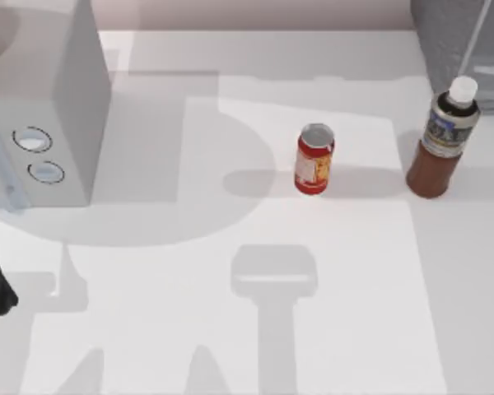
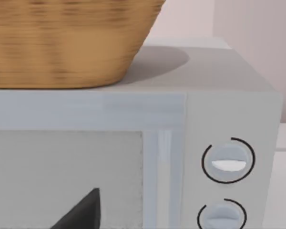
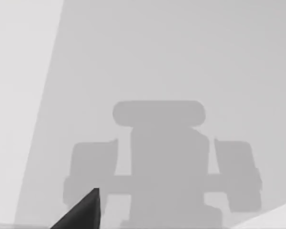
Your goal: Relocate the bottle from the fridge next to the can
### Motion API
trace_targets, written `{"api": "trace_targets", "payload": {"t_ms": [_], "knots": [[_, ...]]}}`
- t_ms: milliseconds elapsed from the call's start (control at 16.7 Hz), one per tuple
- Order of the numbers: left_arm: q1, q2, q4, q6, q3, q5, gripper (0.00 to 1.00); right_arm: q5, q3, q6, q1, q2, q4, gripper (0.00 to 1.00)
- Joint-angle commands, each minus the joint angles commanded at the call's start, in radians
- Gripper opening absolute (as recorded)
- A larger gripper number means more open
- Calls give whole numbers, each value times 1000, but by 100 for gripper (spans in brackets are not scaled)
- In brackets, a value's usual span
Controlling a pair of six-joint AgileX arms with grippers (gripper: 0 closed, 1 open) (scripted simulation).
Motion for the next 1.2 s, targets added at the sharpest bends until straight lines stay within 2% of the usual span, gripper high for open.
{"api": "trace_targets", "payload": {"t_ms": [240,660,840,1020,1200], "knots": [[0,0,0,0,0,0,100,-172,138,-351,-329,352,-53,100],[0,0,0,0,0,0,100,-513,380,-1163,-1018,1168,-77,100],[0,0,0,0,0,0,100,-640,461,-1464,-1282,1469,-53,100],[0,0,0,0,0,0,100,-741,519,-1678,-1483,1687,-19,100],[0,0,0,0,0,0,100,-805,552,-1799,-1600,1811,9,100]]}}
